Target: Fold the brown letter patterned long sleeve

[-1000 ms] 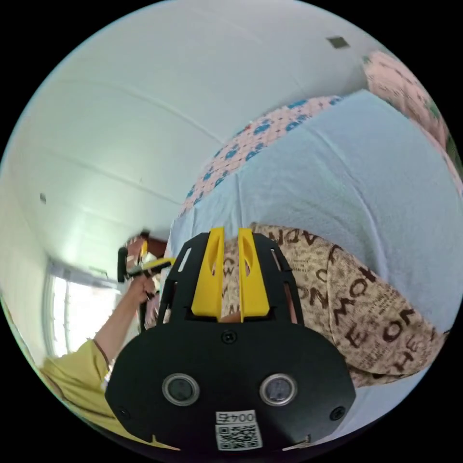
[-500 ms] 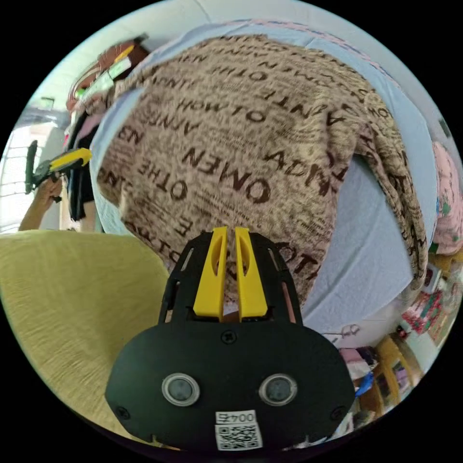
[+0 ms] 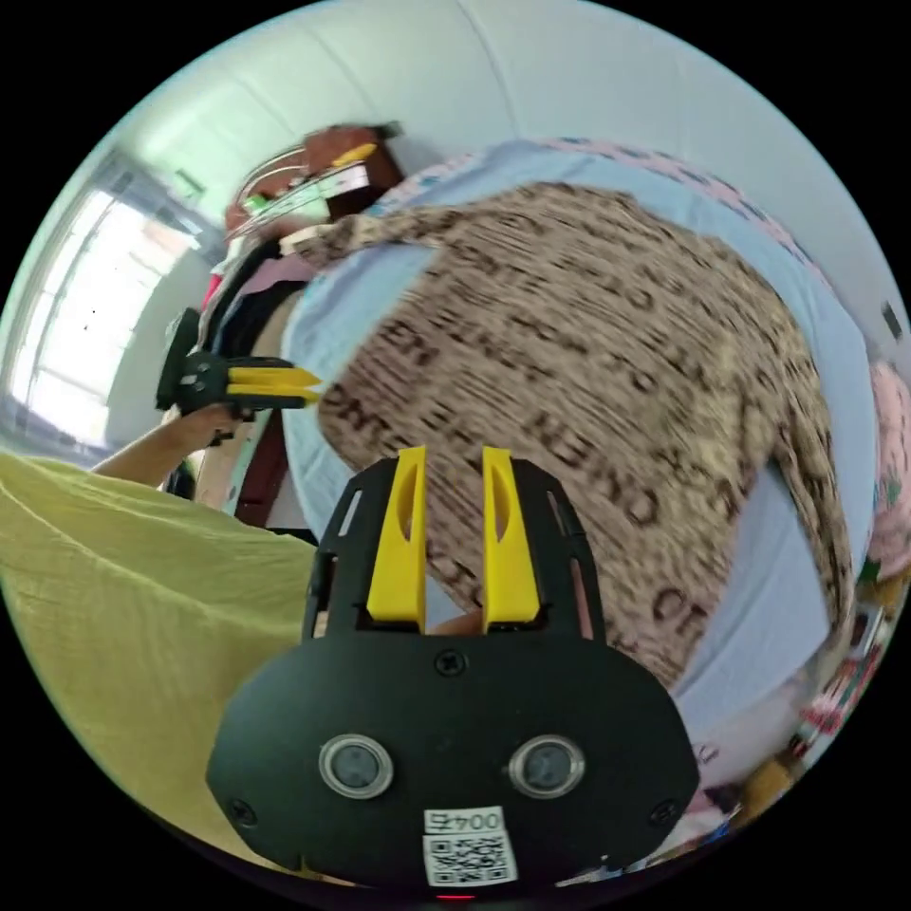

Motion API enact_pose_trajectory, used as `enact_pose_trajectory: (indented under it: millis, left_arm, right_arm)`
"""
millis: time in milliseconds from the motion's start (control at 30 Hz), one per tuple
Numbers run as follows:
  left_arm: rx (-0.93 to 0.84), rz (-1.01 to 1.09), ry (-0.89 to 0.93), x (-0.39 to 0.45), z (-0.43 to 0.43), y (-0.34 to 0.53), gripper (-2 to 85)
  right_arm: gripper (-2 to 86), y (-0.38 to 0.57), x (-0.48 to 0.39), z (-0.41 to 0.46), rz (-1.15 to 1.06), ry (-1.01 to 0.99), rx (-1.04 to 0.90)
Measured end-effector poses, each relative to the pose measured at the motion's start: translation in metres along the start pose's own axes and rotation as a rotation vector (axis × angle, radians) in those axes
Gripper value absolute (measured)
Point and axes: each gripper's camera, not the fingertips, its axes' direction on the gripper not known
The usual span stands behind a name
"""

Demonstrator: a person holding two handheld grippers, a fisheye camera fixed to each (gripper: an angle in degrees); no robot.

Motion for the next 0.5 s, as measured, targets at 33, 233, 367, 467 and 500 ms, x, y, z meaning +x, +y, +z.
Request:
enact_pose_trajectory:
  millis: [33,233,367,467,500]
  left_arm:
    - [0.004,0.000,0.004,-0.002,-0.003,0.001,6.9]
    - [0.040,0.004,0.029,-0.025,-0.039,0.028,6.9]
    - [0.071,-0.038,0.090,-0.050,-0.062,0.049,6.9]
    - [0.124,-0.009,0.122,-0.054,-0.084,0.056,7.2]
    - [0.159,0.022,0.136,-0.052,-0.092,0.057,7.6]
  right_arm:
    - [11.4,-0.005,-0.017,0.005,-0.043,-0.006,0.007]
    - [16.0,-0.040,-0.163,0.094,-0.424,0.110,-0.062]
    - [9.6,-0.040,-0.203,0.148,-0.555,0.360,-0.117]
    - [5.1,-0.041,-0.188,0.146,-0.499,0.454,-0.103]
    - [4.9,-0.047,-0.172,0.130,-0.412,0.335,-0.099]
